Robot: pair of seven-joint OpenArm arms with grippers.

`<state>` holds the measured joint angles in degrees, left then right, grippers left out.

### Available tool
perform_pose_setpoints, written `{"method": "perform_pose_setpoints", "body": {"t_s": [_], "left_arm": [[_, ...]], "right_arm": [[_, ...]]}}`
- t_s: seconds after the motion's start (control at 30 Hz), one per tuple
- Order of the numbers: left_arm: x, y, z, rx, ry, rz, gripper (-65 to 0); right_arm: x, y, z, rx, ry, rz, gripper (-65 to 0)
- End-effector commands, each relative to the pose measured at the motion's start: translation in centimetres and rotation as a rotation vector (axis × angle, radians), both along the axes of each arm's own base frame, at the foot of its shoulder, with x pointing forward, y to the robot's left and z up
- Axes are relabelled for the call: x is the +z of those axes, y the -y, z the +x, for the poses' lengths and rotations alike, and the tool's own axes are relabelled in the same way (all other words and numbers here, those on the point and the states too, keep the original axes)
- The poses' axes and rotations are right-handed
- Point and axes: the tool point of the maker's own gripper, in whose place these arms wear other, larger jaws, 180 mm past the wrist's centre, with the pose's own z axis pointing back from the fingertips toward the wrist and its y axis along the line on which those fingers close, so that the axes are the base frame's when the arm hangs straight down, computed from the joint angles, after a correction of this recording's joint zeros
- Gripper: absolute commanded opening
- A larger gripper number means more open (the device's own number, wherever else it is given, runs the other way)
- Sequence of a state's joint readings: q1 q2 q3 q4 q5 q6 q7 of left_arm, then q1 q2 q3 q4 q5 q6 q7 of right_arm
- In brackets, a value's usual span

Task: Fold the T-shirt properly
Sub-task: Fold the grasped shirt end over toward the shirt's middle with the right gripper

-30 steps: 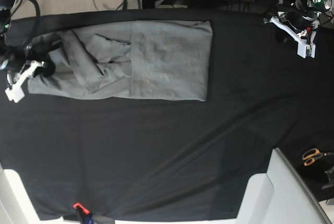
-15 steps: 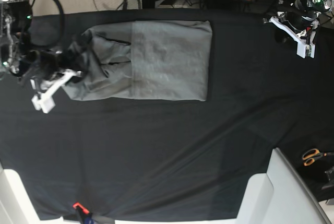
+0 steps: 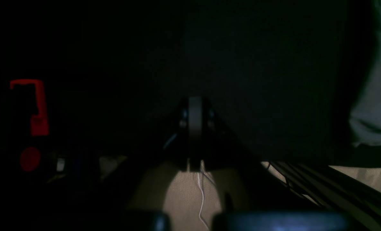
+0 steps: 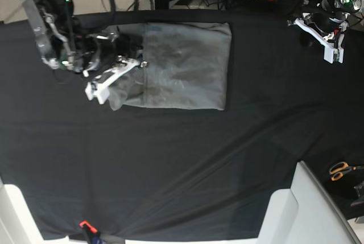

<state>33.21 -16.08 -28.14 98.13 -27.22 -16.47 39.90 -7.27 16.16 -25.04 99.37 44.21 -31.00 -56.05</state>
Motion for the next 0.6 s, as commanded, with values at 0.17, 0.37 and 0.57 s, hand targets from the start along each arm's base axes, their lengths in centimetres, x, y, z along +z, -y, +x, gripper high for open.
{"method": "perform_pose_setpoints", "body": {"t_s": [0.17,0.37,0.57], "left_arm": [[0.8,-0.5,0.5,-0.006,0.027,0.016,-65.0],[0.8,-0.5,0.5,-0.006,0.027,0.016,-65.0],[0.7,-0.5,0.4,-0.006,0.025,0.016,-65.0]], "right_arm": [[0.7,-2.2,1.5,0.022,0.122,-0.085,-64.5],[1.6,-4.1,3.0,0.037,0.228,-0.169,-64.5],[2.4,-6.0,3.4,0.076,0.269,-0.206,-64.7]]}}
